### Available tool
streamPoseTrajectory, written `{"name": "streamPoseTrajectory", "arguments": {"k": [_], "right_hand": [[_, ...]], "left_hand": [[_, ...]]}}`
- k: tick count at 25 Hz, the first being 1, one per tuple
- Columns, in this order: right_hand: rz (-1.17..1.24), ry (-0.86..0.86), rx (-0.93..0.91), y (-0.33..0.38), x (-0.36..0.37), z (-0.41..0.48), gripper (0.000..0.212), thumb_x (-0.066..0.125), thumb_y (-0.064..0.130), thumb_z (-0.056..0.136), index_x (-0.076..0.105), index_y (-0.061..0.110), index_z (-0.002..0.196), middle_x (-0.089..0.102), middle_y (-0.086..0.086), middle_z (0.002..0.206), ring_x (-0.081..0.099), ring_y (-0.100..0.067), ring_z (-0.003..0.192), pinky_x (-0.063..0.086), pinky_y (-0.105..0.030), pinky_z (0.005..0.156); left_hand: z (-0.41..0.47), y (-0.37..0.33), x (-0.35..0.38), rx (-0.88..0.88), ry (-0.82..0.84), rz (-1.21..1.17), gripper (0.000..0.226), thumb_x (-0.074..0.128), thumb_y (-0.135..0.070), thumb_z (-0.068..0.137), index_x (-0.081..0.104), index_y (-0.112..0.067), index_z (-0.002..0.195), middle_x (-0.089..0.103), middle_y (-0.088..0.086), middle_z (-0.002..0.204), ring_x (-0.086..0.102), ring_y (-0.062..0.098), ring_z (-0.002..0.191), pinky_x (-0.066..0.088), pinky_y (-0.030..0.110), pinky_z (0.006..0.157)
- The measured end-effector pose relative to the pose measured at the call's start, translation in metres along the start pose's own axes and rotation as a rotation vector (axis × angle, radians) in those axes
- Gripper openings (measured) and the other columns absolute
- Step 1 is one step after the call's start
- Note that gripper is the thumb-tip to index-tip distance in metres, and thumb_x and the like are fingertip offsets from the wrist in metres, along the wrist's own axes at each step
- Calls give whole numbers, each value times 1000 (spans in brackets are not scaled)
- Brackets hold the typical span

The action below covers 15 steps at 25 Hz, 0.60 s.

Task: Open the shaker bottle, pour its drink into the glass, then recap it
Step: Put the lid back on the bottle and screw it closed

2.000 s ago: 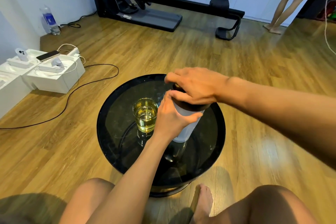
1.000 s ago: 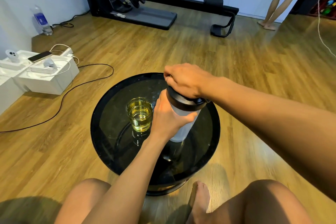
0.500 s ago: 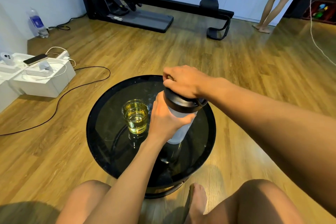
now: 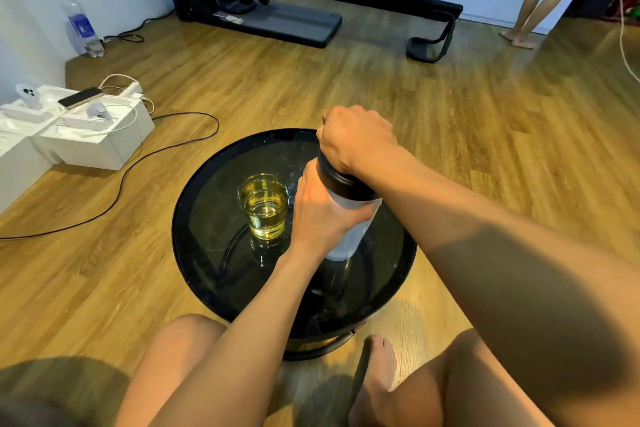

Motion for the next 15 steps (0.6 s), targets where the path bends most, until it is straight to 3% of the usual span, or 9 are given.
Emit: {"name": "streamPoseTrajectory", "arguments": {"k": [5, 9, 15], "right_hand": [[8, 3, 43, 0, -1, -2, 31, 43, 18, 92, 62, 10, 115, 61, -18, 121, 56, -43, 108, 39, -44, 76], [20, 4, 79, -1, -3, -2, 32, 44, 18, 91, 62, 11, 118, 60, -18, 123, 56, -43, 110, 40, -44, 77], [31, -37, 113, -2, -4, -6, 31, 44, 23, 91, 64, 12, 112, 64, -15, 117, 58, -39, 104, 38, -43, 76]], "left_hand": [[-2, 2, 0, -39, 2, -10, 77, 80, -53, 46, 46, -22, 108, 60, 1, 107, 57, 22, 103, 47, 31, 78], [-1, 3, 1, -37, -2, -7, 75, 78, -54, 47, 44, -27, 108, 60, 0, 108, 57, 21, 104, 48, 34, 80], [0, 7, 2, -52, 14, -4, 77, 74, -56, 48, 45, -23, 111, 60, 1, 107, 58, 22, 102, 46, 31, 77]]}}
Point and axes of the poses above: each hand's wrist, its own z-axis towards the middle knuckle, its own x-axis out of the palm, y = z × x, the point moved 9 cm from there along z, towards the middle knuckle
